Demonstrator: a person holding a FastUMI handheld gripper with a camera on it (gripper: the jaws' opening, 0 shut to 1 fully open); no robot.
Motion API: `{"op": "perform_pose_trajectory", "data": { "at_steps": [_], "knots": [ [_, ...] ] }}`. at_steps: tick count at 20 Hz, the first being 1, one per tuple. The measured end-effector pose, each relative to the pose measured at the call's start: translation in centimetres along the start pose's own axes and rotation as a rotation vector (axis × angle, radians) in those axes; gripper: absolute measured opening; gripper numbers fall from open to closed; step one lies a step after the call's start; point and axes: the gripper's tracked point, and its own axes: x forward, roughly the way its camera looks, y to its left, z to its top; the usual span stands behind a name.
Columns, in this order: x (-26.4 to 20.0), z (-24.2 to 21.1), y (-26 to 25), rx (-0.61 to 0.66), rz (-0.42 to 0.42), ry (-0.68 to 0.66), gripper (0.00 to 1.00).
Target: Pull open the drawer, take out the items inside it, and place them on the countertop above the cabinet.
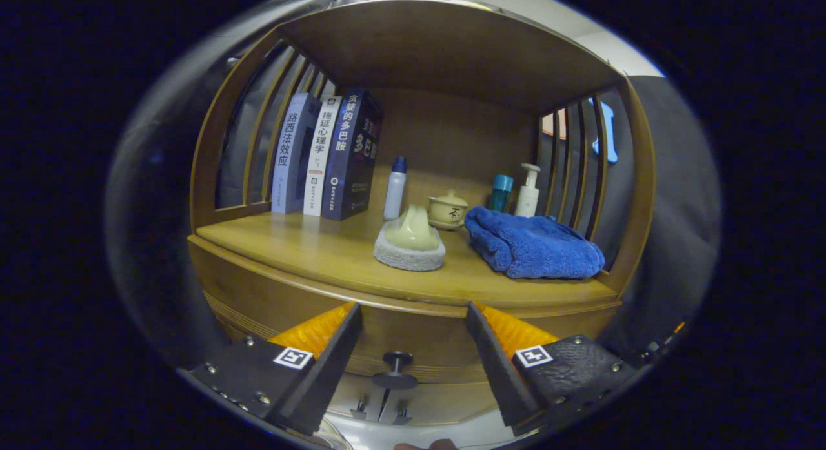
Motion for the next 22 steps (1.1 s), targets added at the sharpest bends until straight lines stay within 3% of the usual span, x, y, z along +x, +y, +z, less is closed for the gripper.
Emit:
{"op": "perform_pose_trajectory", "data": {
  "at_steps": [8,12,17,22],
  "knots": [
    [-0.4,0.3,-0.1,0.007,0.047,-0.003,0.99],
    [-2.1,3.6,-2.8,0.041,0.033,-0.097,0.99],
    [-5.6,7.5,-5.8,0.013,0.094,-0.213,0.99],
    [-8.9,10.4,-11.3,0.017,0.077,-0.271,0.98]
  ]
}}
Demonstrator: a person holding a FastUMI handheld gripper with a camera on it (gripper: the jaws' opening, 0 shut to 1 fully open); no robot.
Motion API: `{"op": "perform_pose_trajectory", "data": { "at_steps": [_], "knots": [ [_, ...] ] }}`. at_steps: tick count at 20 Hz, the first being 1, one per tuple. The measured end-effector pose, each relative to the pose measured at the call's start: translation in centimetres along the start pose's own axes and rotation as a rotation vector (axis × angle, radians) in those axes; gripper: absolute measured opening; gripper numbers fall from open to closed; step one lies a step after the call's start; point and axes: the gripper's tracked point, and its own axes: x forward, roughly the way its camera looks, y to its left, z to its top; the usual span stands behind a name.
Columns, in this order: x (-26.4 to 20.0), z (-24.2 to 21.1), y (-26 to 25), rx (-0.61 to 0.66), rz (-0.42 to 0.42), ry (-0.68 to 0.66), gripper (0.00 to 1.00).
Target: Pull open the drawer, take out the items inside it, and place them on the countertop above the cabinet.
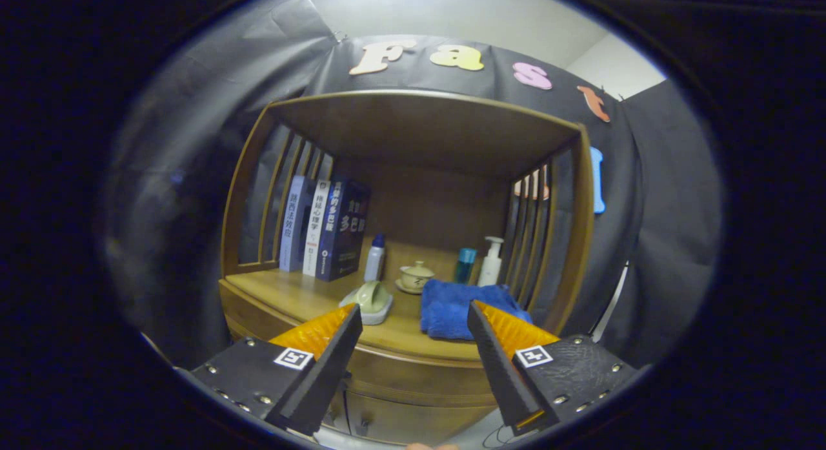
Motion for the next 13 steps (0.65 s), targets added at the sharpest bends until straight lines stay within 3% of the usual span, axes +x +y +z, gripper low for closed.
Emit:
{"op": "perform_pose_trajectory", "data": {
  "at_steps": [7,10,13],
  "knots": [
    [-3.4,2.6,-9.2,0.069,-0.066,-0.075,0.98],
    [-4.6,3.7,-11.6,0.082,-0.024,-0.19,0.98],
    [-6.2,0.5,-14.9,0.059,-0.009,-0.168,0.98]
  ]
}}
